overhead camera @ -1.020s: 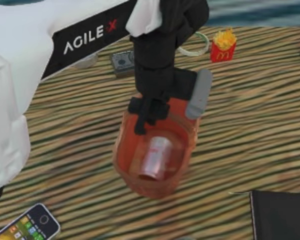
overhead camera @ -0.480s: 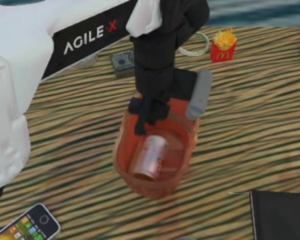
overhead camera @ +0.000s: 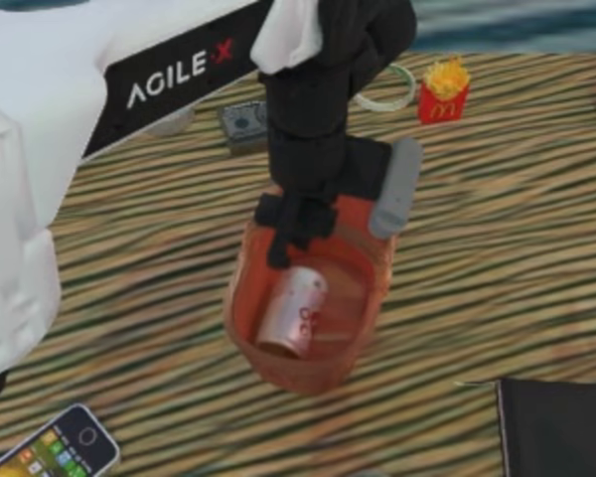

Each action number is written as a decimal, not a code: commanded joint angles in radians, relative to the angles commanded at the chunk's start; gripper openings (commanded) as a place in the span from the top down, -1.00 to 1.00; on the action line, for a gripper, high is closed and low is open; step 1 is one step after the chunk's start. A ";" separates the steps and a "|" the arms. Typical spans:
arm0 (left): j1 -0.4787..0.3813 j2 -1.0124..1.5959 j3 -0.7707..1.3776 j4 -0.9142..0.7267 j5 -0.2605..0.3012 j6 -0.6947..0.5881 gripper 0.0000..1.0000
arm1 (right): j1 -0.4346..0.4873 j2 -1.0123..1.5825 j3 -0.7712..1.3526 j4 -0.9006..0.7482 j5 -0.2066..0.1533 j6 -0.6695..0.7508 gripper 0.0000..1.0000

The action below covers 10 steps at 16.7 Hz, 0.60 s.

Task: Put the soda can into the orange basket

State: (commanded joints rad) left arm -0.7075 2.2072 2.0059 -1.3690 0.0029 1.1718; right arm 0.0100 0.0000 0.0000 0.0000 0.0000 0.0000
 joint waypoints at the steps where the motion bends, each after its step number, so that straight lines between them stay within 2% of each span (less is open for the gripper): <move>1: 0.000 0.000 0.000 0.000 0.000 0.000 1.00 | 0.000 0.000 0.000 0.000 0.000 0.000 -1.00; 10: 0.000 0.000 0.000 0.000 0.000 0.000 1.00 | 0.000 0.000 0.000 0.000 0.000 0.000 -1.00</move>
State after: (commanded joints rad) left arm -0.7075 2.2072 2.0059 -1.3690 0.0029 1.1718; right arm 0.0100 0.0000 0.0000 0.0000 0.0000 0.0000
